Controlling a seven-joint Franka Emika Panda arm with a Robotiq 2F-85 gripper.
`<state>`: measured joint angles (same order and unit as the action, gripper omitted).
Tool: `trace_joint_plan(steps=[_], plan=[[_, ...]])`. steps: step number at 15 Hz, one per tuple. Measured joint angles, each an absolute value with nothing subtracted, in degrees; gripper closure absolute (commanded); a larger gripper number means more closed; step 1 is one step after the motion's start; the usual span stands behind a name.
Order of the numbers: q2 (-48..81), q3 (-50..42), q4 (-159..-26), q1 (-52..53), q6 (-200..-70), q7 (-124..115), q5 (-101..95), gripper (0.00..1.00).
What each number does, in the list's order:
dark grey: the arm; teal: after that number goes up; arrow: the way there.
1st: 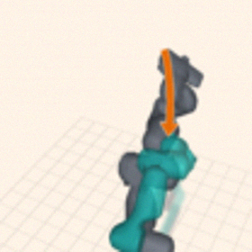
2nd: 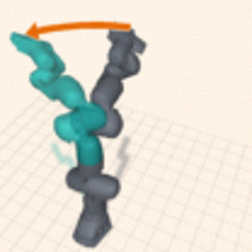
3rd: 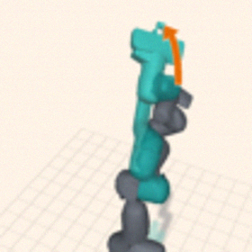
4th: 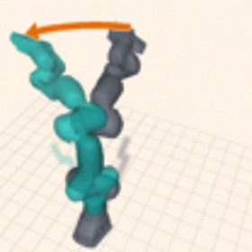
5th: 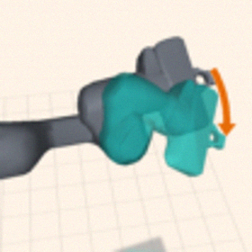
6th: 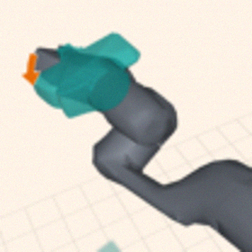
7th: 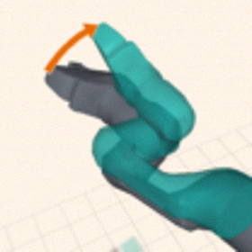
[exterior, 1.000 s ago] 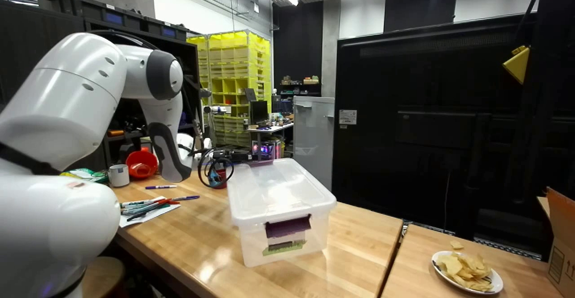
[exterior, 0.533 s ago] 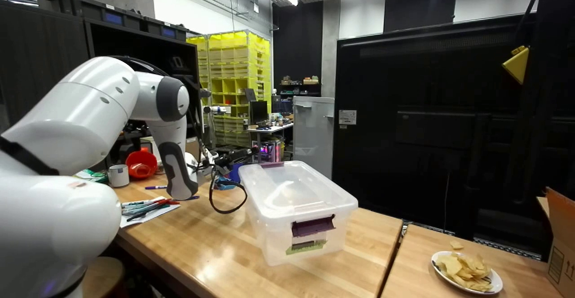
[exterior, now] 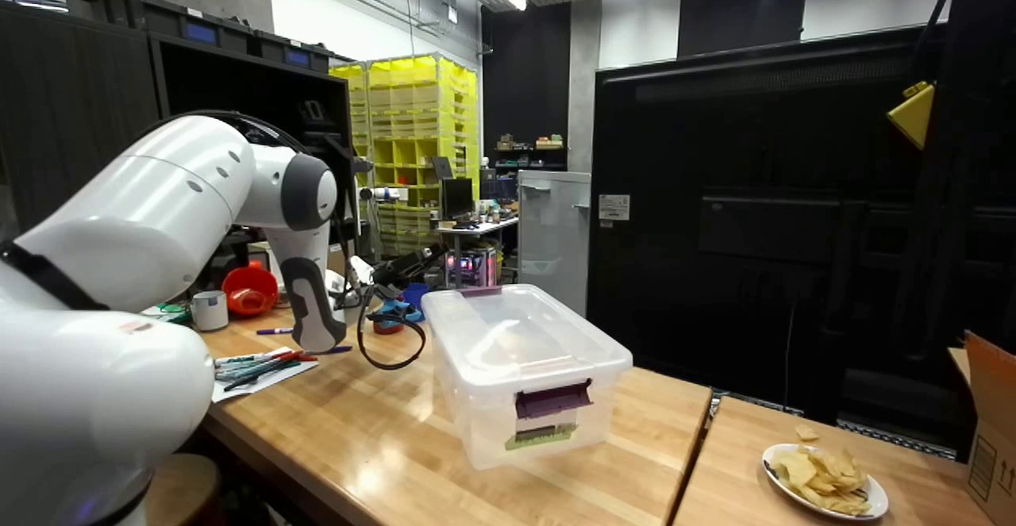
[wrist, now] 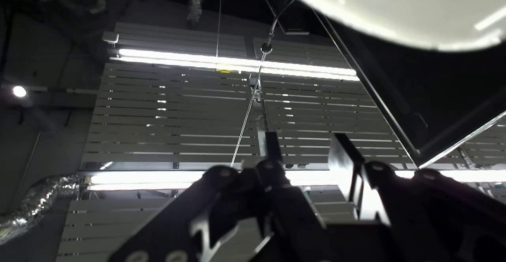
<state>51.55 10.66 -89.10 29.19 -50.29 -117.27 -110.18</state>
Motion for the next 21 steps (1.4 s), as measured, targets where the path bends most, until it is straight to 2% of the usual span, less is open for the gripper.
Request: trace_joint_plan(steps=[2,7,15,21], plan=[[50.94,13.23,-89.01,28.42,-52.34,-116.93,-108.79,0.33],[48.10,17.82,-89.17,25.22,-65.05,-116.17,-104.56,0.02],[35.67,19.15,-92.41,16.05,-92.65,-110.57,-92.88,0.00],[25.77,17.33,-95.03,8.37,-113.21,-98.97,-74.68,0.00]])
